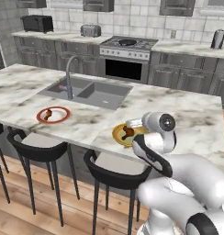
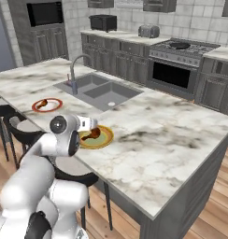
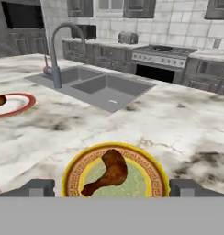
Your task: Take the chicken drumsticks from the pan and place one on each plate on the dining counter.
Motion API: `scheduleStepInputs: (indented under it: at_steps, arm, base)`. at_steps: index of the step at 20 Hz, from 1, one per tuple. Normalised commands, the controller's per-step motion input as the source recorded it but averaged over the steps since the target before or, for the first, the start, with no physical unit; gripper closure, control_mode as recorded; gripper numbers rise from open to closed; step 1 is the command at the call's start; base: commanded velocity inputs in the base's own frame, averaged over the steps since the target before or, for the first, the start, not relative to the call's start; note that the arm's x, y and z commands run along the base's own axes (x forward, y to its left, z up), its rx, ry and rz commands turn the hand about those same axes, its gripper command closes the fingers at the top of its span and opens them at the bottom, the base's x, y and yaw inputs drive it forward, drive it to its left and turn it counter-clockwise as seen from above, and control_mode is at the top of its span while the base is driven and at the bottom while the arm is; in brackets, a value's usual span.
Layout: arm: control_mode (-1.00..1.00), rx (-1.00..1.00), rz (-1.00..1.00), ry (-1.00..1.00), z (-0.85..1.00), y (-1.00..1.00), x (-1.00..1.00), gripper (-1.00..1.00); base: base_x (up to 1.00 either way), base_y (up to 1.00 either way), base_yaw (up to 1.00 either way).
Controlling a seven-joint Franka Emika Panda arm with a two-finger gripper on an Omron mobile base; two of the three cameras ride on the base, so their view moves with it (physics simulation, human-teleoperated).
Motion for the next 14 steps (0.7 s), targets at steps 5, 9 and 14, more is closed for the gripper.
scheduleStepInputs:
  at_steps: [5, 9, 14]
  arm:
    - [-1.00, 0.01, 0.17, 0.28, 1.00, 0.01, -1.00, -1.00]
    - [-1.00, 0.09, 0.03, 0.50, 0.98, -0.03, -1.00, -1.00]
    - [-1.00, 0.13, -0.01, 0.62, 0.56, -0.16, -1.00, -1.00]
  base:
    - [0.00, 0.00, 0.00]
    - [0.00, 0.00, 0.00]
    - [0.00, 0.00, 0.00]
